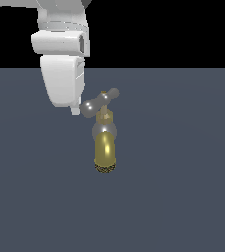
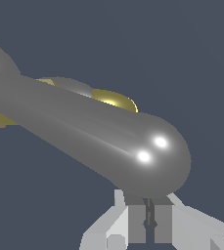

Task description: Turn on the faucet by rotating a designated handle.

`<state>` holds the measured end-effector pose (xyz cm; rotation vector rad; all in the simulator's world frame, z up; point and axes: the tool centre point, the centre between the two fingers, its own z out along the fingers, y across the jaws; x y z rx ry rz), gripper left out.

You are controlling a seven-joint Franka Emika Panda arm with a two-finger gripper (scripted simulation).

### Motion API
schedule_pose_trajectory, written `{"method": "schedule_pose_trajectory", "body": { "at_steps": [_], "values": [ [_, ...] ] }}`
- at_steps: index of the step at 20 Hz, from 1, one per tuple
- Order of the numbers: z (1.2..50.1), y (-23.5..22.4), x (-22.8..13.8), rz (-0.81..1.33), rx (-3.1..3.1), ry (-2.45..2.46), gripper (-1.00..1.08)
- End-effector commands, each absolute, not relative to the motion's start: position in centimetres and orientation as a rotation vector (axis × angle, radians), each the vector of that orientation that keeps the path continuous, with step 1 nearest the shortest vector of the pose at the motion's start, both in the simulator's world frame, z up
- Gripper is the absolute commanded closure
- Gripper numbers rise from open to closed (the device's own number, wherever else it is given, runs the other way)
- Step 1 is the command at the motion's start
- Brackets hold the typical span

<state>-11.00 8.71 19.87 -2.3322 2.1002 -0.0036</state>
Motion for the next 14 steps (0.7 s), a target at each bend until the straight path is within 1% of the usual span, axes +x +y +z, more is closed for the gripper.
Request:
{"method": "schedule_pose_trajectory", "body": {
  "at_steps": [1,2,3,14],
  "values": [
    [19.8,7.2,-11.5,0.0,-2.312,2.127,1.08],
    [19.8,7.2,-11.5,0.0,-2.312,2.127,1.08],
    [19.8,8.3,-11.5,-0.001,-2.333,2.102,1.08],
    [19.8,1.5,-11.6,0.0,-2.319,2.118,1.08]
  ]
}}
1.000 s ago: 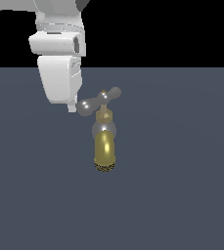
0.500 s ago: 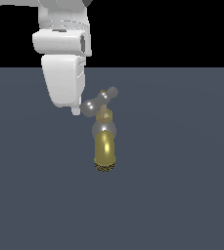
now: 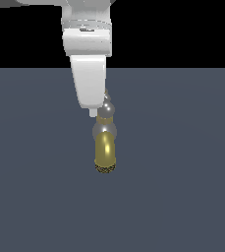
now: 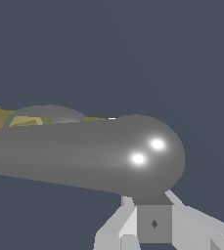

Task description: Turn on the faucet by rotating a designated handle.

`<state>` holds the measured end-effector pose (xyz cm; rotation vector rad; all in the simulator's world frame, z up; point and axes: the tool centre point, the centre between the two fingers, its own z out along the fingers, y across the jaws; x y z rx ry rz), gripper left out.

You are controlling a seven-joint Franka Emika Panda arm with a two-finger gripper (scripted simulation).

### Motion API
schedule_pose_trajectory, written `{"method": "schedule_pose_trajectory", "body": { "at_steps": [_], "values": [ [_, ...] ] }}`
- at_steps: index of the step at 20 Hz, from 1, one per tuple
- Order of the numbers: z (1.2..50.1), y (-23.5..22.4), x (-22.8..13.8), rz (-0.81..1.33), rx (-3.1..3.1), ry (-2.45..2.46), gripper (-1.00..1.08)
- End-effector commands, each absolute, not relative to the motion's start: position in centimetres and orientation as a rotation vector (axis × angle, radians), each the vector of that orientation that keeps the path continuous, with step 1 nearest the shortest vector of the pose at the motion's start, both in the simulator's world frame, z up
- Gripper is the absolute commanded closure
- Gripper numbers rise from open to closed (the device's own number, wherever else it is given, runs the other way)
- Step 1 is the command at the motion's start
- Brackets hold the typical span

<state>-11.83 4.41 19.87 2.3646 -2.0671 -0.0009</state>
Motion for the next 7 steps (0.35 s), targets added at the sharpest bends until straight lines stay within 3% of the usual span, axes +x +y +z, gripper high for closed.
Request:
{"method": "schedule_pose_trajectory", "body": {
  "at_steps": [1,7],
  "values": [
    [19.8,0.9,-11.6,0.0,2.319,-2.12,1.08],
    [19.8,-2.2,-11.7,0.0,2.312,-2.127,1.08]
  ]
}}
